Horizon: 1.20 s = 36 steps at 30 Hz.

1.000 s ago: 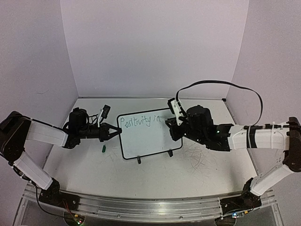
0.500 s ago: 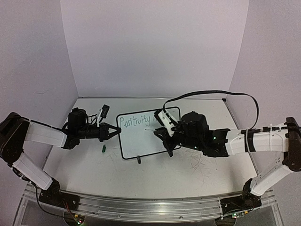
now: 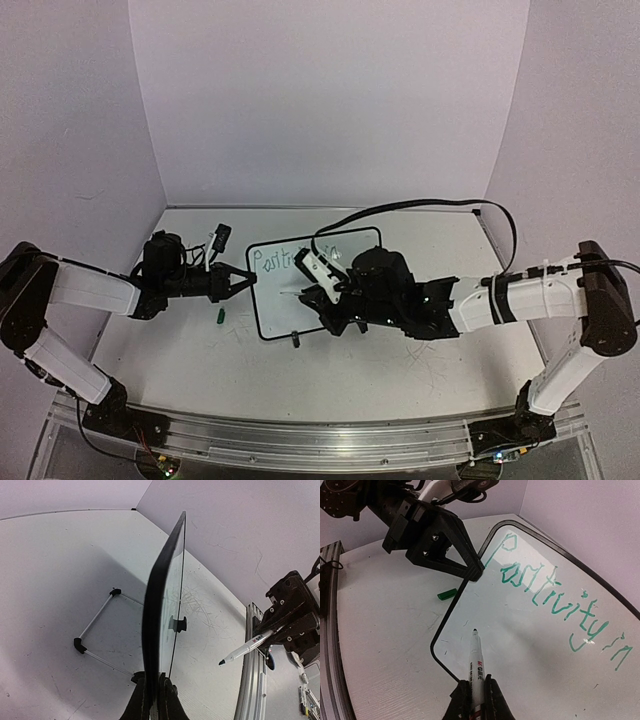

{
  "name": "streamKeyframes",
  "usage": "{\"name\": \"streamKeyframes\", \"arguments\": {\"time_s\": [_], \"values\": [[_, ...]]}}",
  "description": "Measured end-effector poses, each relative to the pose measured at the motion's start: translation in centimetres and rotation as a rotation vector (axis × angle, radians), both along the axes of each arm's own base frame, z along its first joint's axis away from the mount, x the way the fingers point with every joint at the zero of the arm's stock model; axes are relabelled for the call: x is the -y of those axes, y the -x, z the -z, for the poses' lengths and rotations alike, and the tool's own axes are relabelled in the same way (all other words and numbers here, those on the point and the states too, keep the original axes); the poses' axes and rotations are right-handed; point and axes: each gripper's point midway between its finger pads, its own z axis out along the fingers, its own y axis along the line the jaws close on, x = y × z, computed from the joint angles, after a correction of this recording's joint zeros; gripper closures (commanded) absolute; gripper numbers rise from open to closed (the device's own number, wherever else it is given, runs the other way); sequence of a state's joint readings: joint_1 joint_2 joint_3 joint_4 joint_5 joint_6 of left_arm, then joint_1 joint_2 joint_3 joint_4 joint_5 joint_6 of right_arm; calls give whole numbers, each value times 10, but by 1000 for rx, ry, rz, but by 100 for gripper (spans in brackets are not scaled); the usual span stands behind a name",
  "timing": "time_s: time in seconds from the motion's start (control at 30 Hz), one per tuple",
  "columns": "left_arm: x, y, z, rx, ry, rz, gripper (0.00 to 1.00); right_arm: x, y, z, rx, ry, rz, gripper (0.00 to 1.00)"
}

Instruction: Write a sentence on the whiteboard

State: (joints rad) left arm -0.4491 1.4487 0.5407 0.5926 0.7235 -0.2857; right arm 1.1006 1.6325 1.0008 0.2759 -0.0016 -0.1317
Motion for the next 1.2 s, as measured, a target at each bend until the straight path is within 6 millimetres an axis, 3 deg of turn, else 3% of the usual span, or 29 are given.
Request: {"name": "streamKeyframes", "arguments": {"time_s": [0.37, 0.57, 0.8, 1.03, 1.2], "values": [[0, 0, 0, -2, 0, -2, 100, -9, -2, -4, 25, -11, 4, 100], [0, 0, 0, -2, 0, -2, 100, 1, -21, -9, 81, -11, 127, 100], [0, 0, -3, 5, 3, -3, 100, 53, -44, -31, 149, -54, 298, 100], [-1, 0, -3, 4, -1, -10, 100, 135, -81, -61, 154, -155, 455, 100], [-1, 0, -3, 5, -1, -10, 100, 138, -84, -62, 140, -169, 444, 100]]}}
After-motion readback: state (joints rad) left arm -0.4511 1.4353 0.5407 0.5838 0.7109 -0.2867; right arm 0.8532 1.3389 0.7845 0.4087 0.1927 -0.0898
